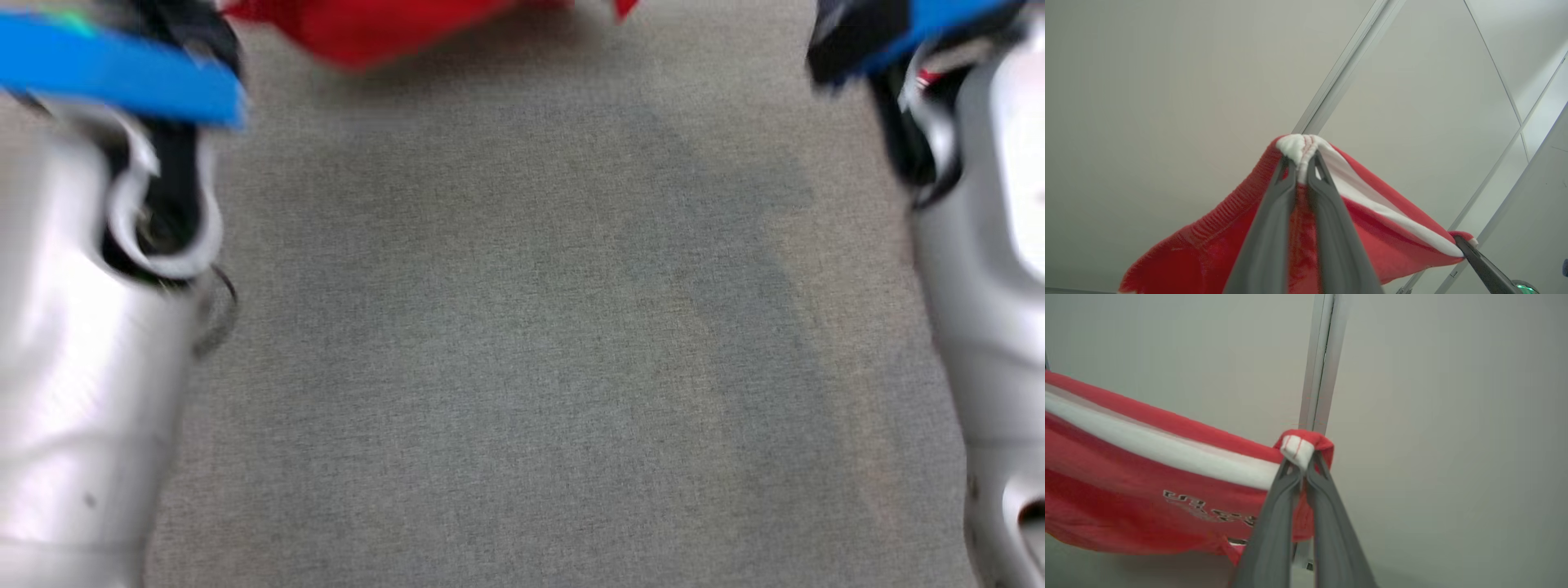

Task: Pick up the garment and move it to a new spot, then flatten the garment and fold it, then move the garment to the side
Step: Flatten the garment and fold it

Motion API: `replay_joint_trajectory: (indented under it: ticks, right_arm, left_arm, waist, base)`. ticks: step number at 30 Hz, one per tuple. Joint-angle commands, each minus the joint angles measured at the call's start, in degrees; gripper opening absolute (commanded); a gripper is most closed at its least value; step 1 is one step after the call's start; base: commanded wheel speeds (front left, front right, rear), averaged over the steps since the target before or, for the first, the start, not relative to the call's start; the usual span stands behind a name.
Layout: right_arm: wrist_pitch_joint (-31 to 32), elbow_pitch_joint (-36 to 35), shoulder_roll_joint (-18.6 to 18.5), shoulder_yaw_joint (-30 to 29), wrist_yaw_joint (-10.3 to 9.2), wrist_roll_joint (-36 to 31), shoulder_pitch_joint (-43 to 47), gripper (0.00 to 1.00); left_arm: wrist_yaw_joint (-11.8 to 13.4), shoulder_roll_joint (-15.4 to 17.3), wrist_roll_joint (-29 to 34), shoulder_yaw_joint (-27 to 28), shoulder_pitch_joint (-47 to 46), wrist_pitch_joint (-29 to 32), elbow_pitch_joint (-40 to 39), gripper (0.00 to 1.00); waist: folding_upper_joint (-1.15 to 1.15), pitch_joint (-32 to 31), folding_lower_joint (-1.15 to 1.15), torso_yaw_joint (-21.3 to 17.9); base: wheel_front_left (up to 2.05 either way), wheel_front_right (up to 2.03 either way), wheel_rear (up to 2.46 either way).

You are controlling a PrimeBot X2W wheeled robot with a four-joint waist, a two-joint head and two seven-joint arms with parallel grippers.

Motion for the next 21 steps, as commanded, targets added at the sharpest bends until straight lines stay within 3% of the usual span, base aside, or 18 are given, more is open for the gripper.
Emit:
replay_joint_trajectory:
  ticks: [1, 7, 10, 13, 15, 21]
  right_arm:
    - [0.9, 0.4, -1.5, 0.9, -0.13, 1.5, 3.7, 0.00]
    - [7.7, -2.8, -6.4, 4.2, -0.13, 8.1, 20.8, 0.00]
    - [13.8, -8.0, -9.8, 6.0, -0.12, 10.8, 30.0, 0.00]
    - [20.1, -14.1, -12.1, 3.8, -0.16, 13.1, 38.9, 0.00]
    - [24.3, -18.8, -12.8, 1.6, -0.21, 14.2, 45.0, 0.00]
    - [39.3, -35.0, -10.6, -5.6, -0.37, 14.4, 61.4, 0.00]
  left_arm:
    - [0.1, 0.5, -0.6, -1.8, 3.8, -1.4, -0.7, 0.00]
    - [0.0, 2.8, -1.4, -9.3, 19.2, -4.6, -2.2, 0.00]
    - [0.0, 4.7, -0.9, -12.6, 26.4, -5.1, -3.0, 0.00]
    - [0.1, 7.0, -0.3, -13.9, 32.5, -5.3, -4.3, 0.00]
    - [0.2, 8.0, -0.1, -14.2, 36.7, -5.4, -5.5, 0.00]
    - [4.0, 12.4, -0.3, -15.1, 47.8, -3.4, -13.1, 0.00]
  waist:
    - [0.00, -0.7, -0.01, 0.4]
    - [0.00, -4.1, -0.01, 1.8]
    - [0.00, -6.7, -0.01, 2.3]
    - [0.00, -9.3, -0.01, 2.6]
    - [0.00, -11.1, -0.01, 2.8]
    - [0.00, -14.1, -0.01, 2.9]
  base:
    - [0.00, 0.00, 0.00]
    - [0.00, 0.00, 0.00]
    - [0.00, 0.00, 0.00]
    - [0.00, 0.00, 0.00]
    - [0.00, 0.00, 0.00]
    - [0.00, 0.00, 0.00]
